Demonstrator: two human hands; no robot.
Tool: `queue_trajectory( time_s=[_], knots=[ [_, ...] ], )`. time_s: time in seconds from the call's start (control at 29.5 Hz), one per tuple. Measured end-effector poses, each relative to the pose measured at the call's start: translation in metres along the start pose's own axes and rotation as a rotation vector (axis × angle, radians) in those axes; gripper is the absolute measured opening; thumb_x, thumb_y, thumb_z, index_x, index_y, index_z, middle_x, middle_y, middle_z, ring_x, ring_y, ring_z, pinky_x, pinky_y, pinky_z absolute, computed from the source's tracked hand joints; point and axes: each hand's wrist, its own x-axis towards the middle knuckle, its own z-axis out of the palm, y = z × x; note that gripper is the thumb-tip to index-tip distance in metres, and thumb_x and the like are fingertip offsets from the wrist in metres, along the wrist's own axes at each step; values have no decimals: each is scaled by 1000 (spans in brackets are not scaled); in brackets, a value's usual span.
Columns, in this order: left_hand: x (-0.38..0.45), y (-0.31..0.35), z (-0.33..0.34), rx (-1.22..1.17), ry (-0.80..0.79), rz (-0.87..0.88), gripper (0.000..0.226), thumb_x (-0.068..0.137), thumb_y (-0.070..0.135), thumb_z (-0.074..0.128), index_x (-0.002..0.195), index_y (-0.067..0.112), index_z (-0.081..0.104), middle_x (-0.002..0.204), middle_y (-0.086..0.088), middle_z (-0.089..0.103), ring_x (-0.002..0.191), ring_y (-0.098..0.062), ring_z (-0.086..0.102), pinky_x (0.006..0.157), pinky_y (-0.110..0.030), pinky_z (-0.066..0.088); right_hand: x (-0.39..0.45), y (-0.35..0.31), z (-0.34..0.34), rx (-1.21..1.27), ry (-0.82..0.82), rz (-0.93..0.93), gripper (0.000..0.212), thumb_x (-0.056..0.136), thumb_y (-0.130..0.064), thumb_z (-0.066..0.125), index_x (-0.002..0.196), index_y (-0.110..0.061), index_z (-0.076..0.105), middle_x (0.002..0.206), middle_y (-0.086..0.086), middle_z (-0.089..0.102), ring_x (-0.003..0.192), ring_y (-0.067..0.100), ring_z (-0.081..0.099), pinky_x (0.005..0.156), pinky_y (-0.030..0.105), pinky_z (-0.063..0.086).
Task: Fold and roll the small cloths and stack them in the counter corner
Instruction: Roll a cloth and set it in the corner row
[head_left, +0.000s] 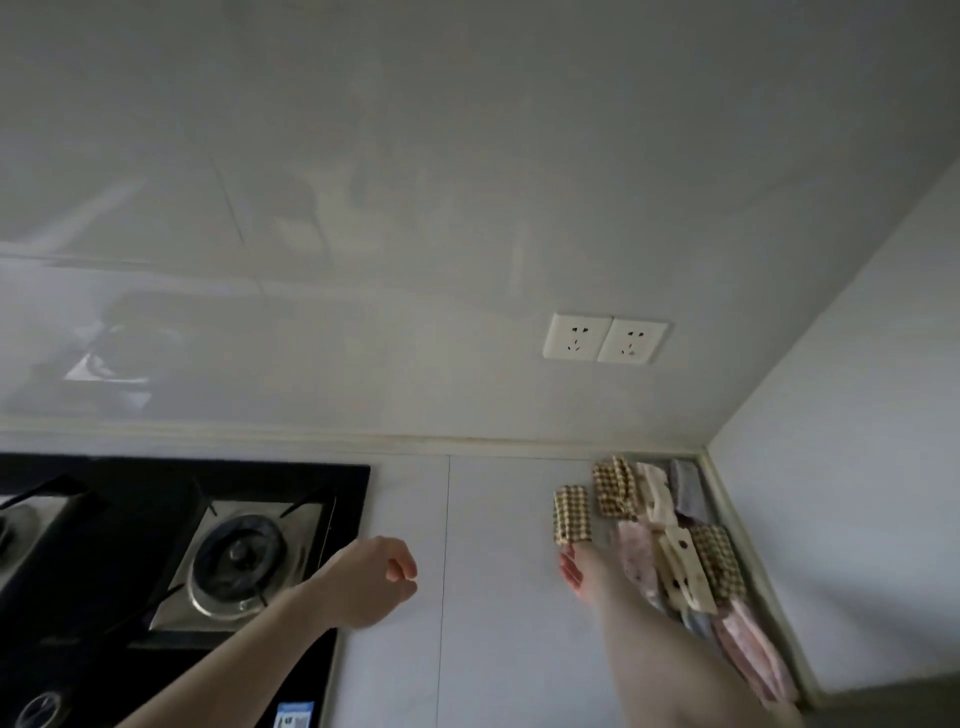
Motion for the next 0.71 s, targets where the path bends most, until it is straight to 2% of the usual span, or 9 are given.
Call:
queue_trajectory(
  time_s=[0.07,0.1,0.17,0.3,0.37,0.44,0.54,0.61,0.71],
  knots=[
    [-5,-6,3,-7,9,-19,16,94,38,62,108,35,68,105,18,68,97,1,65,95,-23,53,29,-5,2,166,15,-53,9,85,-1,67,85,-10,63,64,8,70,56,25,68,35,28,52],
    [-8,-9,5,-15,6,-28,16,94,39,62,108,35,68,105,18,68,98,2,65,95,-23,54,41,-8,3,214,41,-60,14,102,-1,50,95,-8,60,78,11,66,66,30,65,32,30,51],
    [-13,-11,6,-23,3,-43,17,95,38,62,110,34,68,106,18,68,98,2,65,95,-23,53,52,-16,7,211,58,-75,21,109,-3,35,104,-9,55,90,12,55,75,29,54,32,30,50],
    [-23,-15,1,-6,23,-49,16,96,37,62,110,34,68,105,16,69,98,1,65,97,-25,53,23,-16,14,222,103,-75,18,106,-6,48,90,-14,51,88,8,49,75,24,52,44,26,57],
    [-28,-18,-1,-17,22,-57,16,96,37,62,110,33,68,105,15,69,99,0,65,97,-26,53,7,0,14,54,118,-91,4,105,-15,54,107,-12,52,84,8,46,77,28,54,73,36,63],
    [-34,-22,-1,-30,19,-61,15,95,37,61,108,34,68,104,15,70,98,-1,66,96,-27,54,4,30,11,-345,122,-115,36,102,-24,60,133,-7,49,93,16,56,82,31,58,69,40,58],
    [-49,-32,1,-71,29,-78,17,91,39,63,105,34,70,100,15,72,96,-1,67,95,-28,55,-3,82,8,-950,188,-240,72,94,-33,71,153,-10,37,148,21,44,138,35,41,107,35,39],
    [-65,-43,3,-108,27,-87,22,87,42,62,105,32,71,99,15,73,94,0,67,93,-28,55,-15,104,13,-1079,156,-243,80,92,-38,72,156,-15,30,153,20,34,147,33,30,115,31,29],
    [-96,-67,3,-176,66,-114,21,86,38,63,104,31,71,97,13,74,92,1,68,91,-26,56,-30,121,37,-1096,41,-215,80,89,-45,72,154,-13,38,154,20,37,144,34,38,112,33,36]
  ],
)
